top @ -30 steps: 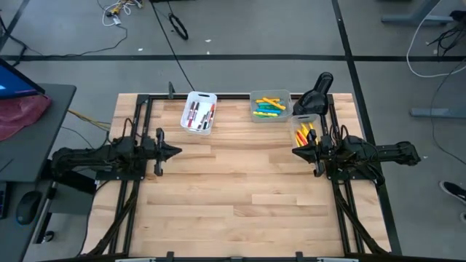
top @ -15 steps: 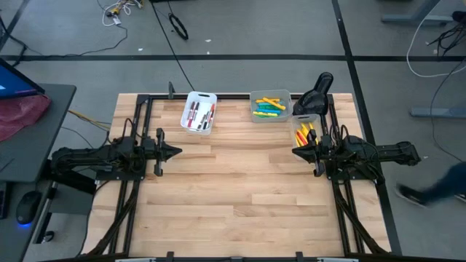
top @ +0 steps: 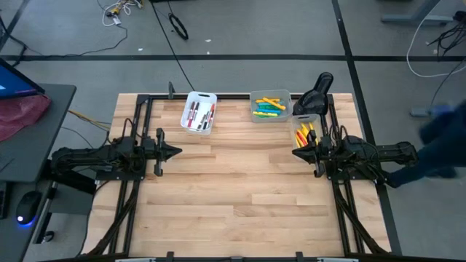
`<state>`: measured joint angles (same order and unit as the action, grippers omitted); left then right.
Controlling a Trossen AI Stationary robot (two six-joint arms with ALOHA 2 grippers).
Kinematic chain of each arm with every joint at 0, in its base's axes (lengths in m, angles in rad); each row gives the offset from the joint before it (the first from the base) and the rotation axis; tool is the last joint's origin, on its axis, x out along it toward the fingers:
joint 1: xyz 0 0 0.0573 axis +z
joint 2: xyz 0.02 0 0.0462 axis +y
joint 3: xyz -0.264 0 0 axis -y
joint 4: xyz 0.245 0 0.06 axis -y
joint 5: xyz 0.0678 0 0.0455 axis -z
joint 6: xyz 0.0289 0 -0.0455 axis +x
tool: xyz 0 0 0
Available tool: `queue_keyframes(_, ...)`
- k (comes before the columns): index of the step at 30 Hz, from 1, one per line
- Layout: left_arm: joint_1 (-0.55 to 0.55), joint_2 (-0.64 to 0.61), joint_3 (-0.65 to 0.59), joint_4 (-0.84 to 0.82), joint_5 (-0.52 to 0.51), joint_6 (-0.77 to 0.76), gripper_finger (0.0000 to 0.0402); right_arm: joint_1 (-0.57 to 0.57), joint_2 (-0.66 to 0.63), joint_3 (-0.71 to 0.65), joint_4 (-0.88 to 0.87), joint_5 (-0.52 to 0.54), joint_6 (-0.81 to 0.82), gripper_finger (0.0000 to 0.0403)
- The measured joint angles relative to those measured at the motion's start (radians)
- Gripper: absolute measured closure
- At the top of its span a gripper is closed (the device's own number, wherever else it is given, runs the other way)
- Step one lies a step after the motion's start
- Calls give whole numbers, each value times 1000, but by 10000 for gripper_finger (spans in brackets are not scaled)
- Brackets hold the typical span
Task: Pick & Place Markers
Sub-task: Return to Home Position
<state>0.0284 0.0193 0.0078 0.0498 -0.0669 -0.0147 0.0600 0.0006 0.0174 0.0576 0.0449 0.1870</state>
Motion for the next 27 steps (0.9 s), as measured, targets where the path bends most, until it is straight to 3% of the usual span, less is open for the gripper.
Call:
queue_keyframes(7, 0, 0, 0, 0, 0, 0, 390, -31, 0, -1, -43, -61, -185, 376)
queue_keyframes(27, 0, 0, 0, -1, 0, 0, 390, -59, 13, 0, -44, -54, -143, 376)
